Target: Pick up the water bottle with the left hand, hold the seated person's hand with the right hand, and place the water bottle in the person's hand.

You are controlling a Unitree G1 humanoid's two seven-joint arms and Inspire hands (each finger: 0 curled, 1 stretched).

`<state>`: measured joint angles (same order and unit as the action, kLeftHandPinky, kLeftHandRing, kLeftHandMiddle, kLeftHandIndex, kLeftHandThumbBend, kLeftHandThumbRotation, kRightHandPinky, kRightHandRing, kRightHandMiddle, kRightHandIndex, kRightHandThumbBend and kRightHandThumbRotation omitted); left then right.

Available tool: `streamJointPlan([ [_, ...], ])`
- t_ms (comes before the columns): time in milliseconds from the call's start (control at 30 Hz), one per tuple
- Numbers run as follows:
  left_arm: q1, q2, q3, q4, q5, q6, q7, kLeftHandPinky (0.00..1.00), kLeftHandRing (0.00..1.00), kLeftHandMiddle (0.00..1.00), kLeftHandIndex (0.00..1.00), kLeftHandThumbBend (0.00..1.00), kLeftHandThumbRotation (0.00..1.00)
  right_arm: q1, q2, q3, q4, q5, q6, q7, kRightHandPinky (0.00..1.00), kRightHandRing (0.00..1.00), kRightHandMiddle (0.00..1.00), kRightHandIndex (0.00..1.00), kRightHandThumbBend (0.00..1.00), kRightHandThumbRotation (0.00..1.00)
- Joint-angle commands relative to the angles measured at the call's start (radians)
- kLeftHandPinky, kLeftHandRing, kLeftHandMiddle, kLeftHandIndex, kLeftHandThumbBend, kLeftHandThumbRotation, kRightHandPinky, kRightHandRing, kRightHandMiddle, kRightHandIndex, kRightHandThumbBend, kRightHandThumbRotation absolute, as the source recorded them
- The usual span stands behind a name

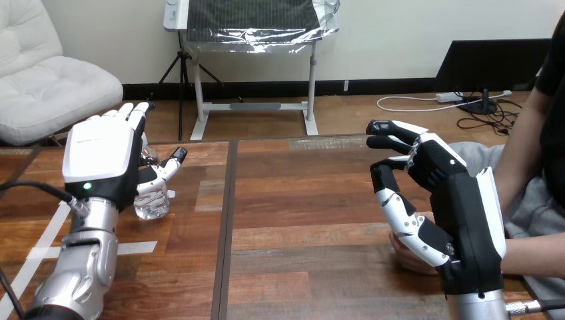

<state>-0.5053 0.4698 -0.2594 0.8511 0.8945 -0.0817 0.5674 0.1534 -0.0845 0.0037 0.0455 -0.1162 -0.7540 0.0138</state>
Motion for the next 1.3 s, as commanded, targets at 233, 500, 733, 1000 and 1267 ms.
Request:
streamJointPlan([
  [233,-0.112,0.015,-0.033,0.054,-0.018,0.005,0.002,0.85,0.86,0.9,0.88,0.48,0.81,-0.064,-0.008,0.0,-0.034,0.011,-0.011,0.008,0.55,0.72,0.77,0.71,0.3,0.27],
  [500,-0.135,0.013,-0.057,0.075,-0.012,0.042,-0.029,0.86,0.87,0.91,0.89,0.49,0.83,-0.065,-0.009,-0.003,-0.038,0.002,-0.007,0.006,0.55,0.71,0.77,0.71,0.3,0.25],
  [733,-0.159,0.008,-0.078,0.11,-0.011,0.058,-0.03,0.85,0.87,0.91,0.89,0.49,0.84,-0.067,-0.011,-0.004,-0.035,0.004,-0.011,0.009,0.55,0.71,0.77,0.71,0.29,0.24],
  [1000,-0.191,0.002,-0.101,0.162,-0.022,0.069,-0.043,0.84,0.86,0.9,0.88,0.49,0.84,-0.065,-0.011,-0.007,-0.04,0.004,-0.005,0.009,0.55,0.71,0.77,0.71,0.3,0.21],
  [1267,-0.223,-0.003,-0.121,0.21,-0.034,0.077,-0.079,0.85,0.87,0.91,0.88,0.49,0.87,-0.062,-0.014,-0.01,-0.045,0.003,0.002,0.01,0.55,0.71,0.77,0.71,0.3,0.21],
])
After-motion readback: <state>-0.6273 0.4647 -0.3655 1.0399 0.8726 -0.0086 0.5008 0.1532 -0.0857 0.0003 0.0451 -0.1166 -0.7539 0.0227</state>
